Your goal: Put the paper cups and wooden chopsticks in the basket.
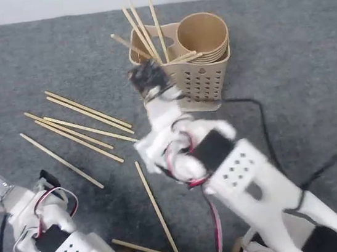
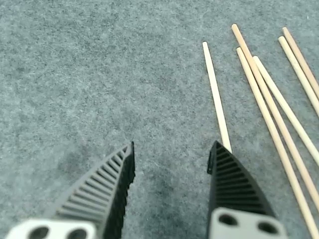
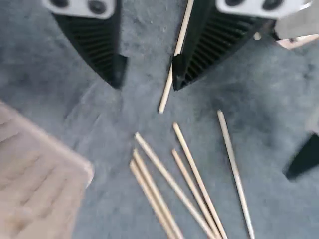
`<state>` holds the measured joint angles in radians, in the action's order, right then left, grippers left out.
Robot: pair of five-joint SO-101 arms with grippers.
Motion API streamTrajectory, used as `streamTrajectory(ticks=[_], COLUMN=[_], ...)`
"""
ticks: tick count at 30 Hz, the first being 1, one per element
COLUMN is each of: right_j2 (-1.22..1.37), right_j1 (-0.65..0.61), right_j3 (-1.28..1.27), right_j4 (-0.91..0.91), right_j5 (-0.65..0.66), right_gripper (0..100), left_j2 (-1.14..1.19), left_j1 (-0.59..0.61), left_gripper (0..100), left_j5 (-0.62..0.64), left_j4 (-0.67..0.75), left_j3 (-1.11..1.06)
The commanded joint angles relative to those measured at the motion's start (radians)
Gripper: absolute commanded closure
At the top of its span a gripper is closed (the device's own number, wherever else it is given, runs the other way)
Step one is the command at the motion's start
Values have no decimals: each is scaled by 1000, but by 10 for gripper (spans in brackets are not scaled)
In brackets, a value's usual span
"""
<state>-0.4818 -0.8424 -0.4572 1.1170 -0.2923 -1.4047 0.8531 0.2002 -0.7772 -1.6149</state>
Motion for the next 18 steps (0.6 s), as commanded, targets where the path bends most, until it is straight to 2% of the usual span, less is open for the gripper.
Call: streamTrajectory(ticks=[1,4,9,12,18], right_j2=[45,107,223,300,392], right_j1=[-12,-13,-15,-18,-102], right_j3=[-172,-238,-235,-235,-235], right_j4=[-254,-358,-394,-460,-547], right_j5=[-81,-95,-100,-100,-98], right_gripper=[943,928,859,858,858], left_j2=[-9,-8,-6,-6,-5], left_j1=[-8,-8,-9,-43,-49], left_gripper=[769,769,769,769,769], left_j5=[-12,-12,-12,-12,-11], left_j4=[3,-5,-14,-40,-63], left_j3=[13,21,25,30,44])
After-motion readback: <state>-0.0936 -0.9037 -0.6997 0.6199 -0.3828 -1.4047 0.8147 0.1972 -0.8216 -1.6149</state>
